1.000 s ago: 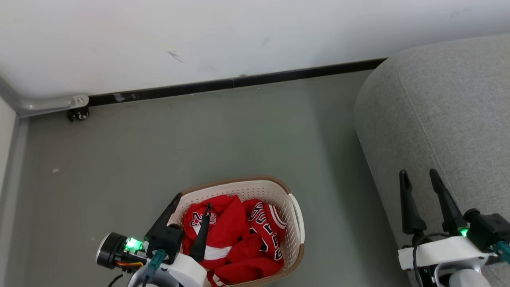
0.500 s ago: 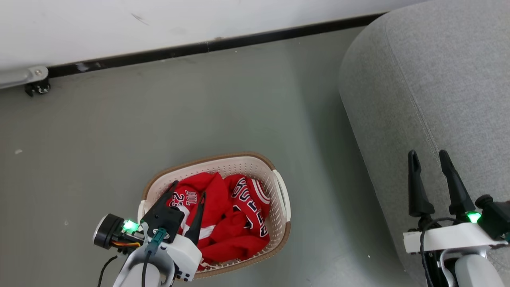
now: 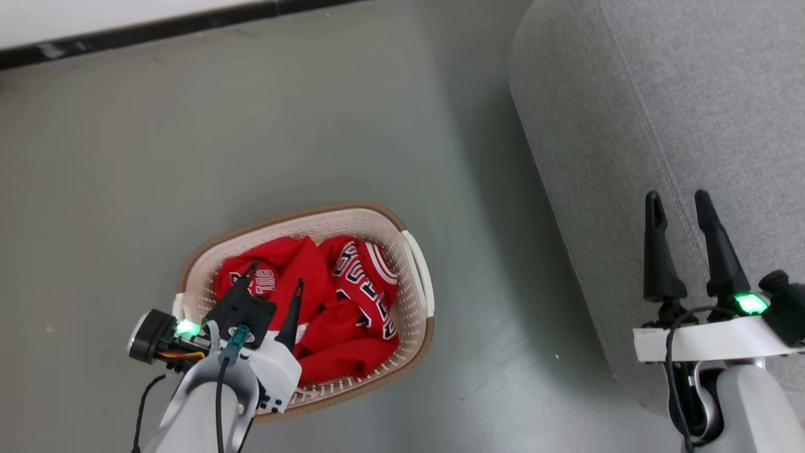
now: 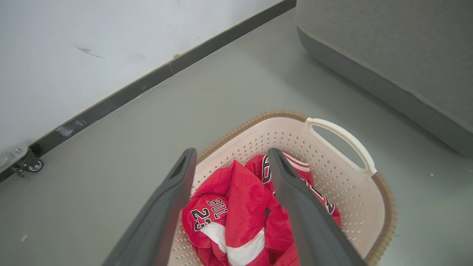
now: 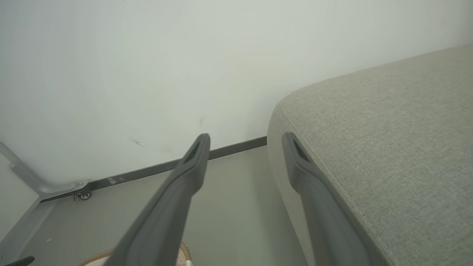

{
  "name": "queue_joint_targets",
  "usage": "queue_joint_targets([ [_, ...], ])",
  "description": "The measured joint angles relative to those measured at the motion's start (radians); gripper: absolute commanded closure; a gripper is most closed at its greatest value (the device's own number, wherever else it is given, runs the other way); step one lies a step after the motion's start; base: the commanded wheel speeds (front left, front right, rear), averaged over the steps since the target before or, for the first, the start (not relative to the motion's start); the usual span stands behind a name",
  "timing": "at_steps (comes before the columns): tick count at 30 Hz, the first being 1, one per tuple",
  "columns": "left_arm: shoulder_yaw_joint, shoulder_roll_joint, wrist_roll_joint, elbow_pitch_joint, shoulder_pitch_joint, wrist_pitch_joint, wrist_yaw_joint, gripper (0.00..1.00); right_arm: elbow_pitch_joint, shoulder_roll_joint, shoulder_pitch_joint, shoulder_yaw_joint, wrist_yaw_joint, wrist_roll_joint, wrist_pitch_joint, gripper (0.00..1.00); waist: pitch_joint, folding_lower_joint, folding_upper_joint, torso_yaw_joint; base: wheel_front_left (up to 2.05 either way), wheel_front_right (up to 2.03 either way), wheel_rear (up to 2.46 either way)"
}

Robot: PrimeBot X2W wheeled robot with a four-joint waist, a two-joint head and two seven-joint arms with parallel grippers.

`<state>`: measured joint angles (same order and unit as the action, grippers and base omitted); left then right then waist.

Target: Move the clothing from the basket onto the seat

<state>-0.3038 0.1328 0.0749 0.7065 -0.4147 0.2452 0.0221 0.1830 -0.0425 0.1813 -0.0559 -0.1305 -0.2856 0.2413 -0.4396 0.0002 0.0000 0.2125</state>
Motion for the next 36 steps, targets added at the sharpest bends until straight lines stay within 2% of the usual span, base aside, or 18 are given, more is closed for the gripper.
queue_joint_targets([
  [17,-0.006,0.024,0.032,0.109,-0.108,0.0,0.015,0.0,-0.029,0.0,0.114,0.018,0.0,-0.027,0.007,0.0,-0.161,0.0,0.0001,0.066,0.0,0.0,0.0],
  [28,-0.004,0.047,0.053,0.182,-0.168,-0.016,0.049,0.0,-0.038,0.0,0.156,0.026,0.0,-0.057,0.008,0.0,-0.249,0.0,0.0,0.095,0.0,0.0,0.0],
  [36,-0.008,0.066,0.071,0.227,-0.215,-0.035,0.058,0.0,-0.048,0.0,0.19,0.029,0.0,-0.081,0.008,0.0,-0.304,0.0,0.0,0.117,0.0,0.0,0.0],
])
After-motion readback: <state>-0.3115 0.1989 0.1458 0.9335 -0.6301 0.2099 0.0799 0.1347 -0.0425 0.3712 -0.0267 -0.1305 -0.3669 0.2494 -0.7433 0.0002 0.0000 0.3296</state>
